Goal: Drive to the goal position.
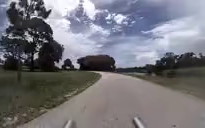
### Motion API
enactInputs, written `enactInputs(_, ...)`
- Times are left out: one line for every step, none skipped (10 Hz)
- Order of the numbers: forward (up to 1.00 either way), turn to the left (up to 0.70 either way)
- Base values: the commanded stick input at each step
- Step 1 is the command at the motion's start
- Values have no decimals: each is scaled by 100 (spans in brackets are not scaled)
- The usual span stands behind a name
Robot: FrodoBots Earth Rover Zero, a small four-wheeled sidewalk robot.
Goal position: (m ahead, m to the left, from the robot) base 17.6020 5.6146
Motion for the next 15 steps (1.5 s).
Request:
enactInputs(85,0)
enactInputs(85,0)
enactInputs(85,0)
enactInputs(85,0)
enactInputs(85,0)
enactInputs(85,0)
enactInputs(85,0)
enactInputs(85,0)
enactInputs(85,0)
enactInputs(85,0)
enactInputs(85,0)
enactInputs(85,0)
enactInputs(85,0)
enactInputs(85,0)
enactInputs(85,0)
